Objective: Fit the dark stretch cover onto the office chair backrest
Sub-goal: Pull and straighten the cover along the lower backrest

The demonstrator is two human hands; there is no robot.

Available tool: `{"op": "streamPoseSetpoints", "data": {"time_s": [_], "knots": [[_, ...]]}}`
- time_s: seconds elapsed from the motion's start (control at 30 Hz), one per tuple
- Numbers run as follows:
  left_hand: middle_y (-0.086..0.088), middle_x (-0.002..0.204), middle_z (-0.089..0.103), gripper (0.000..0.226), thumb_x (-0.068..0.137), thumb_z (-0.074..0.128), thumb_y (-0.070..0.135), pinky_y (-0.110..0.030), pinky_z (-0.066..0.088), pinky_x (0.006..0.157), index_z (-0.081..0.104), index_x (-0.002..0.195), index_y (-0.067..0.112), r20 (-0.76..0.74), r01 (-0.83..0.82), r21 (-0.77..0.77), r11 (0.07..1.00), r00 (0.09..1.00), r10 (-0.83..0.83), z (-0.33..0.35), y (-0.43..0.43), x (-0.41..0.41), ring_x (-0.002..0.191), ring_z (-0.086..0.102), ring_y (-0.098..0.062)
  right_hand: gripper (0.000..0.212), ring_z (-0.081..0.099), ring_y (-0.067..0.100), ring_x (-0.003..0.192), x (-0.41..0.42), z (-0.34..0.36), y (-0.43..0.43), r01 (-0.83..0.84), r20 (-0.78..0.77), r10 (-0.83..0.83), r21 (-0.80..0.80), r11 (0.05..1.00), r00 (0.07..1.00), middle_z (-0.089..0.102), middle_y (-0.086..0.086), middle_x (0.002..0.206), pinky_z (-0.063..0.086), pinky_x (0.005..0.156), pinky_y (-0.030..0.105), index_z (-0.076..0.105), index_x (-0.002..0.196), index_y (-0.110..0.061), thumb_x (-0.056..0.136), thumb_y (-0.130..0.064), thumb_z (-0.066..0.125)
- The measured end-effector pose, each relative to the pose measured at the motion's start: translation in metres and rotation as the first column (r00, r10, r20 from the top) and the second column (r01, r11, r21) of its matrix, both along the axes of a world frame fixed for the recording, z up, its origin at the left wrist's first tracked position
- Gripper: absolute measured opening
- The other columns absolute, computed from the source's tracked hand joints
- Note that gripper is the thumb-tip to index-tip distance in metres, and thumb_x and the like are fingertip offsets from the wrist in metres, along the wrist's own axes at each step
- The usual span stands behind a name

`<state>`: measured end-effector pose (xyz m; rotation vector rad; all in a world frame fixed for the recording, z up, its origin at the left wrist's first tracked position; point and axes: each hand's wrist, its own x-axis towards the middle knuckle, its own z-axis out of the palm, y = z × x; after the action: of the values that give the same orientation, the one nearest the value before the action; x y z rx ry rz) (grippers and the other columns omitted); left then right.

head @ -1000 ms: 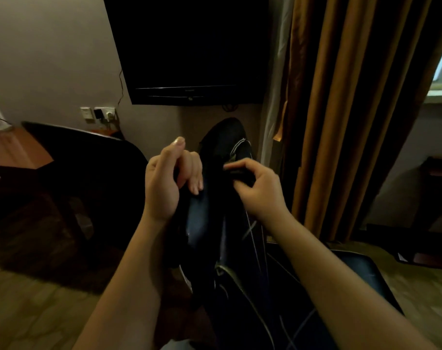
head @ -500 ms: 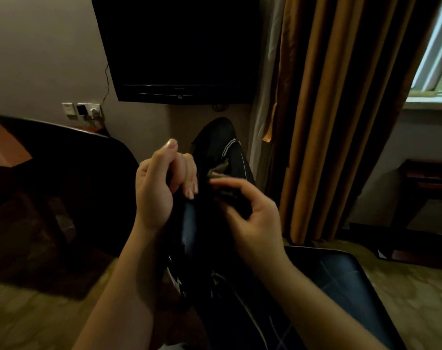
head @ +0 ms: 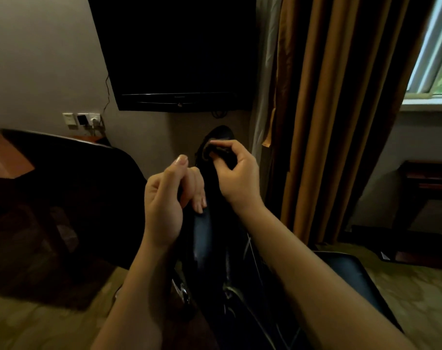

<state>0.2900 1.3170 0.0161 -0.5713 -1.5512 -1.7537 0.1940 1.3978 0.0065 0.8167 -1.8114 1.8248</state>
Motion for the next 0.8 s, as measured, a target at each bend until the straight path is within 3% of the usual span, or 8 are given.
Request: {"op": "streamPoseSetpoints", "data": {"time_s": [0.1,0.23,0.47,0.57,0.7,0.8], "knots": [[-0.005,0.037,0.040,0.056,0.095,0.035,0.023,-0.026,0.039,0.055,0.036,0.040,0.011,-0.004,0.002,-0.002,1.000,1.000,-0.002,0.000,-0.001,0.000,0.042,0.039,-0.023,0.020,0.063,0.001,0.096,-0.003,-0.006,0.008,0.038,0.012,-0.039,0.050,0.998,0.999,0.066,-0.010,0.098,0.049,0.088,0.015,0.066,0.103,-0.013,0.087,-0.002,0.063],[-0.007,0.037,0.039,0.054,0.093,0.036,0.026,-0.025,0.039,0.055,0.037,0.040,0.013,-0.010,-0.004,-0.003,1.000,1.000,0.003,0.000,-0.002,0.000,0.042,0.039,-0.024,0.021,0.059,-0.002,0.094,-0.008,-0.009,0.023,0.056,-0.037,-0.048,0.255,0.965,0.998,0.062,-0.012,0.098,0.043,0.084,0.004,0.065,0.103,-0.013,0.087,0.000,0.061],[-0.006,0.038,0.040,0.053,0.094,0.035,0.025,-0.027,0.038,0.055,0.041,0.041,0.020,-0.021,-0.011,-0.013,1.000,1.000,0.011,0.000,0.002,0.003,0.043,0.039,-0.026,0.025,0.061,0.010,0.094,-0.013,-0.001,0.051,0.043,-0.041,-0.022,0.638,0.769,0.999,0.062,-0.010,0.098,0.041,0.073,0.005,0.065,0.102,-0.019,0.083,-0.003,0.060],[-0.006,0.038,0.040,0.053,0.094,0.035,0.025,-0.026,0.038,0.054,0.042,0.042,0.021,-0.024,-0.009,-0.014,1.000,1.000,0.009,-0.001,0.002,0.007,0.042,0.038,-0.026,0.028,0.062,0.004,0.091,0.008,0.000,0.058,0.001,0.001,-0.001,0.611,0.792,1.000,0.062,-0.014,0.095,0.049,0.079,0.013,0.064,0.098,-0.024,0.083,-0.001,0.061],[-0.007,0.038,0.040,0.054,0.095,0.033,0.022,-0.027,0.039,0.054,0.043,0.042,0.024,-0.027,-0.009,-0.006,1.000,1.000,0.009,-0.001,0.001,0.008,0.042,0.038,-0.027,0.035,0.059,-0.007,0.098,0.064,-0.014,0.071,-0.109,0.052,0.096,0.474,0.874,0.994,0.061,-0.020,0.095,0.047,0.084,0.009,0.062,0.098,-0.029,0.082,0.002,0.064],[-0.006,0.039,0.040,0.053,0.095,0.034,0.024,-0.027,0.038,0.054,0.045,0.043,0.025,-0.027,-0.002,-0.006,1.000,1.000,0.002,-0.001,0.002,0.008,0.042,0.038,-0.026,0.033,0.060,-0.003,0.103,0.090,-0.026,0.083,-0.177,0.069,0.163,0.422,0.889,0.984,0.064,-0.015,0.103,0.052,0.088,0.019,0.064,0.103,-0.026,0.083,0.001,0.066]]}}
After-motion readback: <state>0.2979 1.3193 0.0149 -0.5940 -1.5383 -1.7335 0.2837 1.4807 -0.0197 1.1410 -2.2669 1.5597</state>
